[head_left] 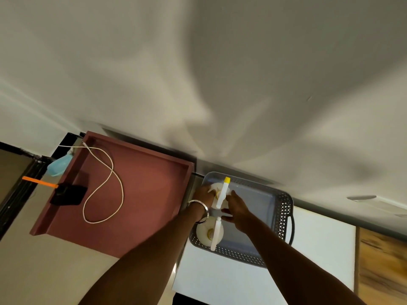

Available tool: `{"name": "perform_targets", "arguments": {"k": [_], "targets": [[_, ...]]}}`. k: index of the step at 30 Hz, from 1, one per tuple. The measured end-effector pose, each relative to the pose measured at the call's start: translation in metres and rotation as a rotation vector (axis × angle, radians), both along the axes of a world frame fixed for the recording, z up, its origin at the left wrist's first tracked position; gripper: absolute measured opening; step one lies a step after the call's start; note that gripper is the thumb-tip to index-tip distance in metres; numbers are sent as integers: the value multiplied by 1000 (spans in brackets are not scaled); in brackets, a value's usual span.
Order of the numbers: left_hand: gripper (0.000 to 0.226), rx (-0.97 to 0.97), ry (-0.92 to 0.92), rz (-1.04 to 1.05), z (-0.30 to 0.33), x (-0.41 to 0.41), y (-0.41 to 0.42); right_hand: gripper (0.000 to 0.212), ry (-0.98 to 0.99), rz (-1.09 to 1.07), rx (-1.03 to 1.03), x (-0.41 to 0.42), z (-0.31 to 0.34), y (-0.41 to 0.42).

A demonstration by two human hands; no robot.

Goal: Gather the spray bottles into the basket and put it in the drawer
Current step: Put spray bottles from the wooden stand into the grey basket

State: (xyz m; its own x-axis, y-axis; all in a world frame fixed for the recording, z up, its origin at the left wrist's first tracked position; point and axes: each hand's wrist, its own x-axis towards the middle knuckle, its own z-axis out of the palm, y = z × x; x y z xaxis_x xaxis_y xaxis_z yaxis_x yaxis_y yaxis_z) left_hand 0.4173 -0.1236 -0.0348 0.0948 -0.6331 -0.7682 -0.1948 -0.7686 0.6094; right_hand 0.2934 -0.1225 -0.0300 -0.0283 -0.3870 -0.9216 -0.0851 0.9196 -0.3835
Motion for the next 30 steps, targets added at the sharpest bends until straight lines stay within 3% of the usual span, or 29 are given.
{"name": "perform_targets", "arguments": {"k": [12, 21, 27, 30], "targets": [[36, 20, -25, -50, 17, 4, 3, 52, 87, 99, -126, -4, 12, 2], [37, -186, -110, 3, 97, 24, 38, 56, 338, 605, -419, -33, 80, 28], [18, -257, -171, 139, 146, 33, 125, 62, 462, 867, -526, -46, 125, 70], [31, -273, -210, 256, 161, 30, 185, 65, 511, 981, -577, -53, 146, 100]]}}
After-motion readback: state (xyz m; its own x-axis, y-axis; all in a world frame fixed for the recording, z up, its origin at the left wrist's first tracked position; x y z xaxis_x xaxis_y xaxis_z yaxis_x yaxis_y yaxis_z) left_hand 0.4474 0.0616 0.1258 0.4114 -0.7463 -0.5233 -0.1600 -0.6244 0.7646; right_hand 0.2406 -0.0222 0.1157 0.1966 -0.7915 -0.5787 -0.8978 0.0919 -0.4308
